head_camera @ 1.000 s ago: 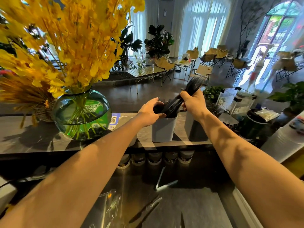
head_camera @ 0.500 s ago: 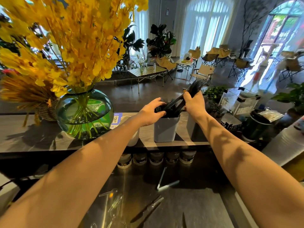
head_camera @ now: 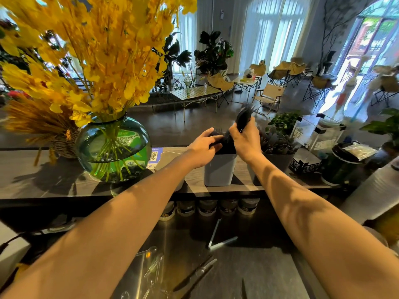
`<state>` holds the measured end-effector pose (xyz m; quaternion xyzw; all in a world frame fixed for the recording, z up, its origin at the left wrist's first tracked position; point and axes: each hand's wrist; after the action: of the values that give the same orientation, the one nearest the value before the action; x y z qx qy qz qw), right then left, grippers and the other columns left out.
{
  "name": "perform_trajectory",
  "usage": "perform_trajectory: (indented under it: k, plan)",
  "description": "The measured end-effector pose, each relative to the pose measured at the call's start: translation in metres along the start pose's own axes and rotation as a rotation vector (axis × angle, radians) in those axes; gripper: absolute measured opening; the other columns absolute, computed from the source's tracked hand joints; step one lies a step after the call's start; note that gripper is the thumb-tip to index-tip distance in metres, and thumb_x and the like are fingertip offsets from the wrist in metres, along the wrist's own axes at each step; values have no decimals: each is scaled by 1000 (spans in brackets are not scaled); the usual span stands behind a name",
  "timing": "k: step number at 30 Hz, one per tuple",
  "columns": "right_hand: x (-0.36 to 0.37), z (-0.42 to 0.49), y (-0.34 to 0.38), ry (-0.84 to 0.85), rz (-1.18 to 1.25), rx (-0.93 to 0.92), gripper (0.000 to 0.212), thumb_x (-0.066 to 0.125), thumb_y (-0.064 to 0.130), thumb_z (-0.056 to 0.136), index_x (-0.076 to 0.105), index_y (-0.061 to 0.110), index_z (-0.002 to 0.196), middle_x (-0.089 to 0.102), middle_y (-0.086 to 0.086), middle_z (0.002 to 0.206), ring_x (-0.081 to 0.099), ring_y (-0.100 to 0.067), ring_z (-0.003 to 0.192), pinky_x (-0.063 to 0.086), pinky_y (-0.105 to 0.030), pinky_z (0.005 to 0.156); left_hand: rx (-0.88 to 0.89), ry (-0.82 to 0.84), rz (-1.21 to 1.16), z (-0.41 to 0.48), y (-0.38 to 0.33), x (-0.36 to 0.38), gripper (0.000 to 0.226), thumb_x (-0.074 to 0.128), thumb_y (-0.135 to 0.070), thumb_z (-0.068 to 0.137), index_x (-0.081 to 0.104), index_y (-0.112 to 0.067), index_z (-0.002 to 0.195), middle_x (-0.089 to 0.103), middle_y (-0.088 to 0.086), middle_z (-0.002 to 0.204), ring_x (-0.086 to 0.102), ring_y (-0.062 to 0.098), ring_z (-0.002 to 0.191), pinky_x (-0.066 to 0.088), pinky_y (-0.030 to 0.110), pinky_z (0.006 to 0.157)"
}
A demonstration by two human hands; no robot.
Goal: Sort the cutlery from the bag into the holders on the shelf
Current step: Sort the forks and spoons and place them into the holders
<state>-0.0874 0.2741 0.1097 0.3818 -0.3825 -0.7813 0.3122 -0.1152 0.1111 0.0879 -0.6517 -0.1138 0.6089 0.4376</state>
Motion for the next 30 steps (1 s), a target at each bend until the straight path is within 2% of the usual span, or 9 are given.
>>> perform_trajectory:
  k: [7, 12, 14, 18, 21, 23, 26, 28, 30]
  plan:
    - [-4, -2, -3, 252, -5, 44, 34, 53, 28, 104, 43, 8, 130, 61, -4, 108, 59, -22, 104, 49, -43, 94, -5, 1, 98, 1, 2, 6, 54, 52, -32, 105, 37, -24, 156, 9, -4, 169, 16, 18, 154, 21, 34, 125]
    - [-17, -8, -8, 440, -129, -68, 35, 57, 22, 103, 46, 7, 134, 61, -1, 116, 56, -10, 111, 45, -35, 107, -19, -13, 103, 1, 2, 12, 57, 51, -36, 105, 33, -23, 157, 4, -5, 169, 8, 18, 155, 14, 38, 127]
    - [-17, -9, -7, 387, -121, -105, 30, 59, 11, 102, 52, 1, 129, 57, 2, 111, 48, 8, 97, 43, -18, 104, -16, -17, 130, 2, 1, 14, 59, 50, -36, 105, 30, -23, 159, 3, -3, 169, 5, 19, 156, 13, 40, 127]
    - [-14, -6, -9, 350, -31, -78, 19, 66, 9, 96, 64, 4, 114, 66, 4, 97, 61, 14, 86, 54, -24, 90, 11, -50, 54, 3, -2, 13, 61, 56, -28, 102, 30, -23, 157, 9, 4, 167, 11, 25, 155, 19, 45, 126]
    - [-12, -10, -1, 292, 148, -4, 24, 70, 15, 95, 56, 18, 113, 66, -2, 103, 66, 0, 92, 56, -20, 80, 20, -66, 11, 3, -3, 12, 51, 59, -26, 101, 44, -21, 149, 22, 6, 164, 21, 26, 153, 26, 46, 124]
    - [-13, -12, 0, 248, 222, 57, 40, 69, 25, 96, 42, 20, 125, 62, -5, 110, 65, -16, 100, 55, -22, 75, 57, -105, 45, 2, -6, 11, 39, 57, -27, 102, 54, -17, 139, 35, 7, 155, 33, 24, 145, 30, 35, 120]
    - [-15, -14, -5, 224, 185, 54, 78, 68, 52, 88, 19, 34, 147, 51, -10, 139, 60, -24, 119, 57, -37, 89, 48, -119, 38, 1, -14, 12, 30, 52, -35, 104, 61, -16, 125, 48, 5, 135, 48, 22, 125, 36, 25, 101]
    - [-17, -14, -5, 218, 113, 48, 77, 60, 58, 89, 13, 47, 148, 47, -12, 147, 60, -29, 118, 57, -46, 92, 48, -160, 12, 3, -17, 11, 23, 50, -46, 101, 63, -29, 109, 55, 1, 119, 56, 25, 112, 46, 37, 99]
    - [-18, -12, -2, 232, 35, 31, 60, 54, 47, 99, 21, 35, 148, 60, -17, 129, 67, -28, 95, 60, -40, 74, 60, -223, -7, 6, -19, 12, 19, 49, -45, 97, 62, -36, 107, 58, -4, 117, 57, 25, 112, 45, 54, 104]
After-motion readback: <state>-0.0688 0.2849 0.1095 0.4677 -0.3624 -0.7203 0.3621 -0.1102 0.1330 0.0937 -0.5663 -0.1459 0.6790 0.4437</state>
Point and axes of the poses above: each hand's wrist, its own z-axis towards the middle knuckle, its own x-axis out of the palm, y = z × x
